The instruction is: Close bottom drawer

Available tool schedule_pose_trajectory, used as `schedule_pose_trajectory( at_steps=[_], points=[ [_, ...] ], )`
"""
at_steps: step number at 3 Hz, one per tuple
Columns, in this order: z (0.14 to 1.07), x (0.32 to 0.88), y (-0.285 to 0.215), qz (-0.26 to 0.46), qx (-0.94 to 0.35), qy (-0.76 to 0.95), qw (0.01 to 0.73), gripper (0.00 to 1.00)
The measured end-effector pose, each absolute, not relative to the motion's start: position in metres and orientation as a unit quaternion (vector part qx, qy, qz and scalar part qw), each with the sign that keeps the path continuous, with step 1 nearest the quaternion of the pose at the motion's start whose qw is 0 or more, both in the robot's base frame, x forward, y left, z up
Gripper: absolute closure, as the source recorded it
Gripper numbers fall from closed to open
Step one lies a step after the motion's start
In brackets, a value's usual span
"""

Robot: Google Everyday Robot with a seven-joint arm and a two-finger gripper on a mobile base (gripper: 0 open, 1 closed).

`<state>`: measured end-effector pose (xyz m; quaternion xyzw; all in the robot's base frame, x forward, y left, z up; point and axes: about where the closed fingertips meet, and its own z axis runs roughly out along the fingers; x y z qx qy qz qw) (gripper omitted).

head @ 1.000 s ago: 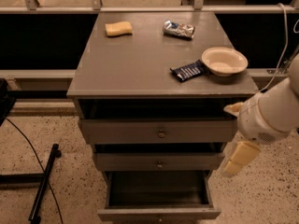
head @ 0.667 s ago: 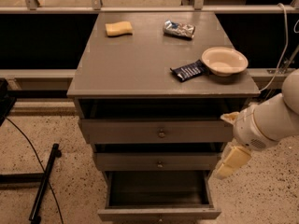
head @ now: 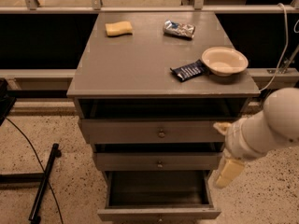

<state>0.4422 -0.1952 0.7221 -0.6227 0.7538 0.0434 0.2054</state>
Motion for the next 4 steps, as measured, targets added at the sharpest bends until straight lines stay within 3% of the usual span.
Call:
schedule_pose_trajectory(
  at_steps=[1, 2, 4],
  points=[
    [0.669, 0.426, -0.203, 0.005, -0.675, 0.705, 0.219, 0.0],
    [0.674, 0.44, -0.206, -0.032, -0.693, 0.677, 0.245, 0.0],
    [0.608, 0.446, -0.197, 0.045, -0.725, 0.643, 0.242, 0.0]
  ],
)
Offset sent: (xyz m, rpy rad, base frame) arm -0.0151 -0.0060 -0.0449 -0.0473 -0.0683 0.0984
